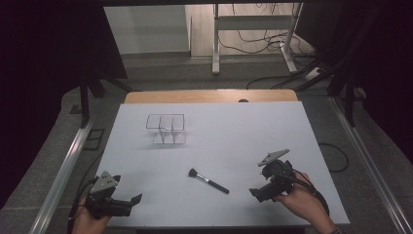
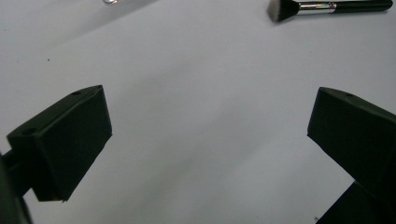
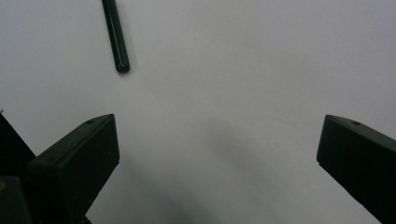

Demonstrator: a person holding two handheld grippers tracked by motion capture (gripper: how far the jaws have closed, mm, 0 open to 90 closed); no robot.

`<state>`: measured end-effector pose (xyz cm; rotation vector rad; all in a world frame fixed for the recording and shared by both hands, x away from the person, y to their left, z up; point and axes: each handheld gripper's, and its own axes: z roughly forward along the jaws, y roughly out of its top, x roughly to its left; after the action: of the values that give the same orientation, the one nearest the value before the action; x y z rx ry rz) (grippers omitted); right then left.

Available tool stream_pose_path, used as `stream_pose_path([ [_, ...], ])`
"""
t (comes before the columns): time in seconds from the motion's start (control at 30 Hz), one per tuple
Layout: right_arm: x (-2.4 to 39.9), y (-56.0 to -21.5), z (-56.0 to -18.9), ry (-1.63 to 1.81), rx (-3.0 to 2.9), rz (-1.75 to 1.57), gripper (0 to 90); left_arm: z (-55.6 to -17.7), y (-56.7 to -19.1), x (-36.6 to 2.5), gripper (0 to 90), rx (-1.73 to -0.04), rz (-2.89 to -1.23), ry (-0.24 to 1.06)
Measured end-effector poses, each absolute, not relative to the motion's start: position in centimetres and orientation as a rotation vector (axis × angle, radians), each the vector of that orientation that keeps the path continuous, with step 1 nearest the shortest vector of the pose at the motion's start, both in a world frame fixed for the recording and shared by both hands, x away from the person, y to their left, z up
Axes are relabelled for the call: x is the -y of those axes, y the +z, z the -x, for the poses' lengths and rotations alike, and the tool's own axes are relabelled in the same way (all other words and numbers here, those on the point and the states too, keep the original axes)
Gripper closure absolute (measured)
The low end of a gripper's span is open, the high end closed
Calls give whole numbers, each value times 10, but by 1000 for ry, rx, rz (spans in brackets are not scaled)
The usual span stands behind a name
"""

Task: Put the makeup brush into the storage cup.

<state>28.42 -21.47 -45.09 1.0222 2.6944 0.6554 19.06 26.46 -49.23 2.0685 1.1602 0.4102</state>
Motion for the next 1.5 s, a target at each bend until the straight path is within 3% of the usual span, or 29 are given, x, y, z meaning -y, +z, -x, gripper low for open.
stream_pose_path([
  [1.5,163,-466,-304,625,-2767,-939,0,-191,-493,-264,0,-1156,-2077,403],
])
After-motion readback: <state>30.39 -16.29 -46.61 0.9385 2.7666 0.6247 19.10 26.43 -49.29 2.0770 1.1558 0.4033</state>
